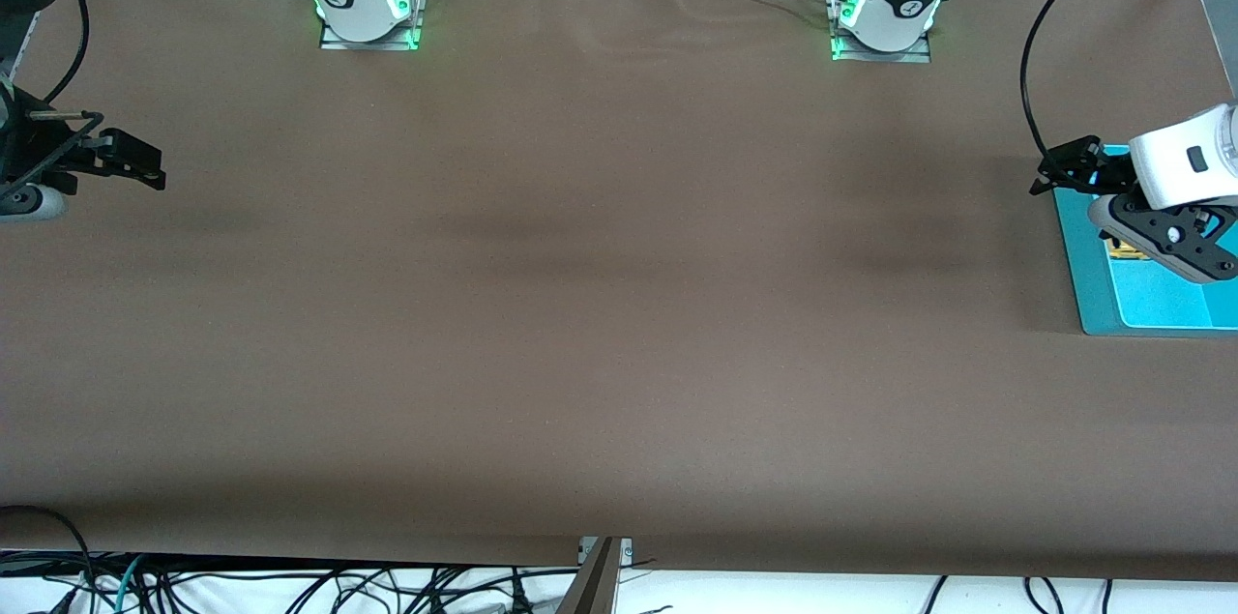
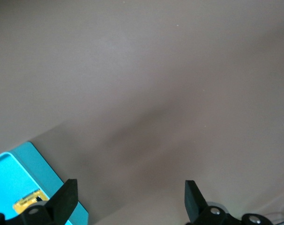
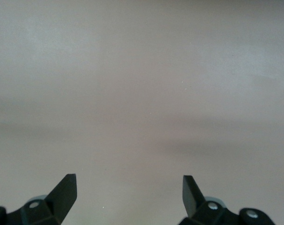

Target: Wind and store yellow beetle car

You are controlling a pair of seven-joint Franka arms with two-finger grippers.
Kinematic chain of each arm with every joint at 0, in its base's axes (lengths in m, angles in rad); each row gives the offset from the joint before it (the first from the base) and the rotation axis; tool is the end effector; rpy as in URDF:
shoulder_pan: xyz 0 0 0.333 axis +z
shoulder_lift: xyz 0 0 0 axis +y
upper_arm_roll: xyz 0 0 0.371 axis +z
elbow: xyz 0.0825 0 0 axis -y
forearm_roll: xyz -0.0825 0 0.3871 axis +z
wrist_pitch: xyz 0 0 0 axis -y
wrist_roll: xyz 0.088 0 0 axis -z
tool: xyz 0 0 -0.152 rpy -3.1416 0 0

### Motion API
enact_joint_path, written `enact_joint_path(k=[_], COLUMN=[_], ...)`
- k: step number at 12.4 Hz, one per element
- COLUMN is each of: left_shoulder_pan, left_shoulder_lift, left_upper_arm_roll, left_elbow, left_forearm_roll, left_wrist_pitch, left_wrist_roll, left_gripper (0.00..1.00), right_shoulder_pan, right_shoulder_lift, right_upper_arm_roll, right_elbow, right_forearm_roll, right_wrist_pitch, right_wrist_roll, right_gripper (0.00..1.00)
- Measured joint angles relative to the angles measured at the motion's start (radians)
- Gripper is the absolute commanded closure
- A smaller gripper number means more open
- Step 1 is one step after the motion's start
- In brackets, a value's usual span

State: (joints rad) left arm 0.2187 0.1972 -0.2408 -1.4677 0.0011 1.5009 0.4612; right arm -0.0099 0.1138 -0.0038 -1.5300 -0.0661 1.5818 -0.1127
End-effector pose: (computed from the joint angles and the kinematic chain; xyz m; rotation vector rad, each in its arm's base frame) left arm 0.6076 0.0003 0.5652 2.9659 -0.7298 -0.2212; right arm 0.5944 -0.0180 0.5895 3.0735 0.1566 -0.1017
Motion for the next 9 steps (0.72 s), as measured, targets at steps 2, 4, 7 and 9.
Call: enact_joint_path(k=[2,4,7,9], left_shoulder_pan=[-0.103,-0.132,-0.139,-0.139], left_shoulder_lift=[-0.034,-0.066,-0.129,-0.177], left_upper_arm_roll=[0.079,0.093,0.096,0.099], left_elbow=[-0.019,-0.050,-0.141,-0.213], left_forearm_roll=[-0.019,-0.033,-0.033,-0.034], left_wrist_pitch=[-0.006,-0.006,0.096,0.157], left_wrist_roll=[-0.116,-0.267,-0.406,-0.430], left_gripper=[0.00,0.00,0.00,0.00], right_shoulder_pan=[0.000,0.000,0.000,0.000], right_shoulder_lift=[0.000,0.000,0.000,0.000], right_upper_arm_roll=[0.000,0.000,0.000,0.000], right_elbow=[0.000,0.000,0.000,0.000], right_forearm_roll=[0.000,0.000,0.000,0.000], right_wrist_pitch=[0.000,0.000,0.000,0.000], right_wrist_roll=[0.000,0.000,0.000,0.000], right_gripper=[0.00,0.00,0.00,0.00])
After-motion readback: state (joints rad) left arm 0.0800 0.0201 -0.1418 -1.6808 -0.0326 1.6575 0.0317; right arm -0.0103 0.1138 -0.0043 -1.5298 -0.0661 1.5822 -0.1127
